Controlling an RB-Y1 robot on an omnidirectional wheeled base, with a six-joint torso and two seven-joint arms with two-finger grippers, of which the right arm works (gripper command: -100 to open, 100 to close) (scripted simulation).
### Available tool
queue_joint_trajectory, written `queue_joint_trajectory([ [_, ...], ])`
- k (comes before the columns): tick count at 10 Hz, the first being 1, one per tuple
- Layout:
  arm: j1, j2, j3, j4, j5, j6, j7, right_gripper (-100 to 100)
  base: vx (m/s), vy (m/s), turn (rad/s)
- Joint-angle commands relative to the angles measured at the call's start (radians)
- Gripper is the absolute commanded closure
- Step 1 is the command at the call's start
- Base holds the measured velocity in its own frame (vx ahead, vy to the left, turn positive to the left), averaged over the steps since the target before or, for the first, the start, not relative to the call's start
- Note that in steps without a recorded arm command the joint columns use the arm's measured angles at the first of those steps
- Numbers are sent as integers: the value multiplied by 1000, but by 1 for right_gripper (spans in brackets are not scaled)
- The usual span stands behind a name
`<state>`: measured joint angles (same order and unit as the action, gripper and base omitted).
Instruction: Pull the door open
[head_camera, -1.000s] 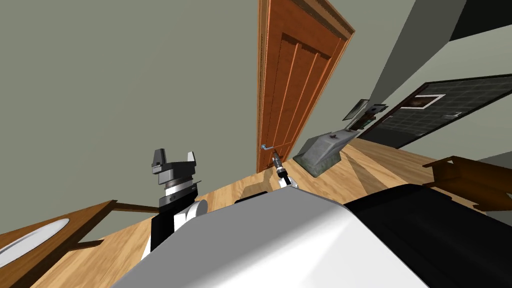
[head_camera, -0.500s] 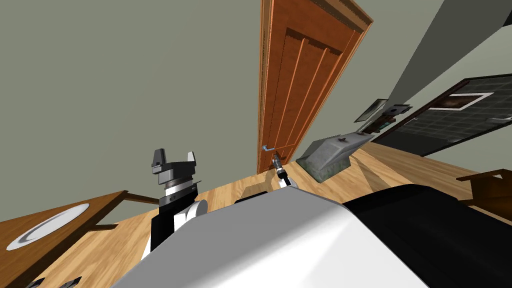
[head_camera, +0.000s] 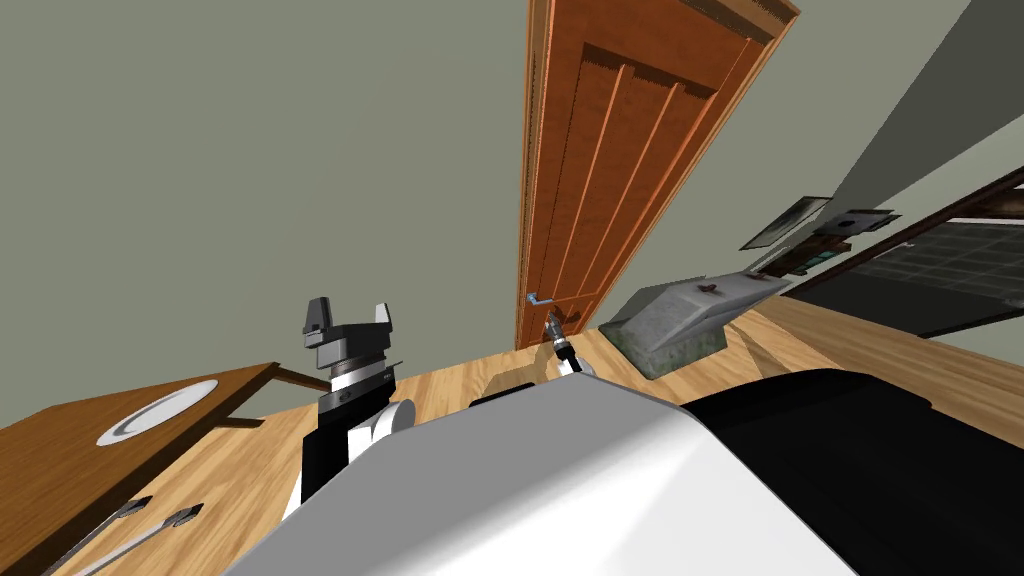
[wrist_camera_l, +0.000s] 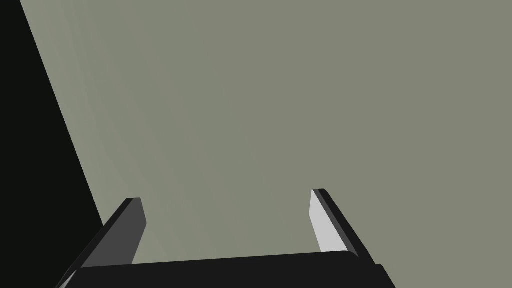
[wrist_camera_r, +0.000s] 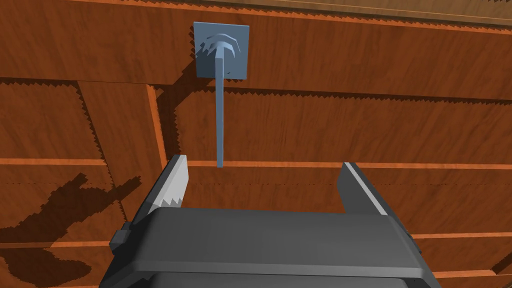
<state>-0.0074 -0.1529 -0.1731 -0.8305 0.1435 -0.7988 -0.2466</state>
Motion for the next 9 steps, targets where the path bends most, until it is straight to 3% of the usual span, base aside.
queue_joint_trajectory([
  [1,-11,-2,-5,35,3,-5,-2,-100,17,-92,142],
  [5,-41,-6,-17,129,13,-22,-9,-100,6,-93,135],
  [6,-41,-7,-16,124,11,-24,-8,-100,-5,-43,29],
  [9,-23,-39,-37,147,-3,-52,-30,-100,163,27,109],
])
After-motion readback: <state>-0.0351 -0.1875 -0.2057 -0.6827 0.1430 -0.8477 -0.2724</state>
